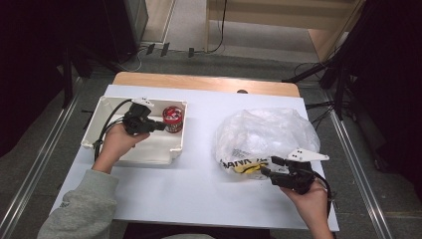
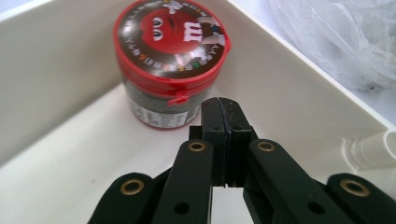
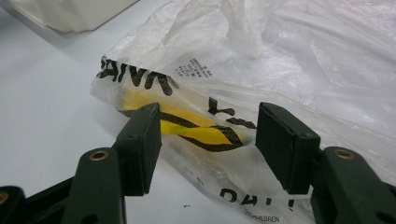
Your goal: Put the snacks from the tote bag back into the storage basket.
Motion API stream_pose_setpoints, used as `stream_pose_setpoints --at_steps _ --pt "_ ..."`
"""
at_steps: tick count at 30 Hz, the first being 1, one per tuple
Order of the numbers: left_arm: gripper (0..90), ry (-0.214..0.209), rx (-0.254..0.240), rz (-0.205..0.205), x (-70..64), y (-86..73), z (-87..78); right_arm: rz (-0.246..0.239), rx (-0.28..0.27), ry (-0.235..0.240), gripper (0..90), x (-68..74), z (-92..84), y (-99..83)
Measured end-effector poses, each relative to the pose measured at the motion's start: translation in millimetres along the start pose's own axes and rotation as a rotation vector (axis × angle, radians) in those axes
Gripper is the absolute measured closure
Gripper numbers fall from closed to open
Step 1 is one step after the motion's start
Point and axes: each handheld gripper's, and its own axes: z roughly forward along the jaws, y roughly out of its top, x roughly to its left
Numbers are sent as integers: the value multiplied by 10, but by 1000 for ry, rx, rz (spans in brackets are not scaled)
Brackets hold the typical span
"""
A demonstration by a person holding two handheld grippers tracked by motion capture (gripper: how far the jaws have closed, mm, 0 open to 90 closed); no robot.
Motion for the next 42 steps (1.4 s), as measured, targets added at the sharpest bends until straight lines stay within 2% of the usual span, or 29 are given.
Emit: stream_pose_setpoints --at_steps 5,12,15,22,42 --pt "900 -3 10 11 -35 19 72 0 -1 -3 423 4 -7 -5" --pt "900 0 5 -2 -36 31 113 -2 1 -3 423 11 -12 -14" --pt "900 9 8 1 -20 31 117 -3 1 -2 423 14 -11 -16" --pt "900 20 0 -27 32 17 123 -4 0 -1 424 18 -11 -17" --pt "893 37 -3 -29 43 18 128 -6 4 -1 424 16 -6 -18"
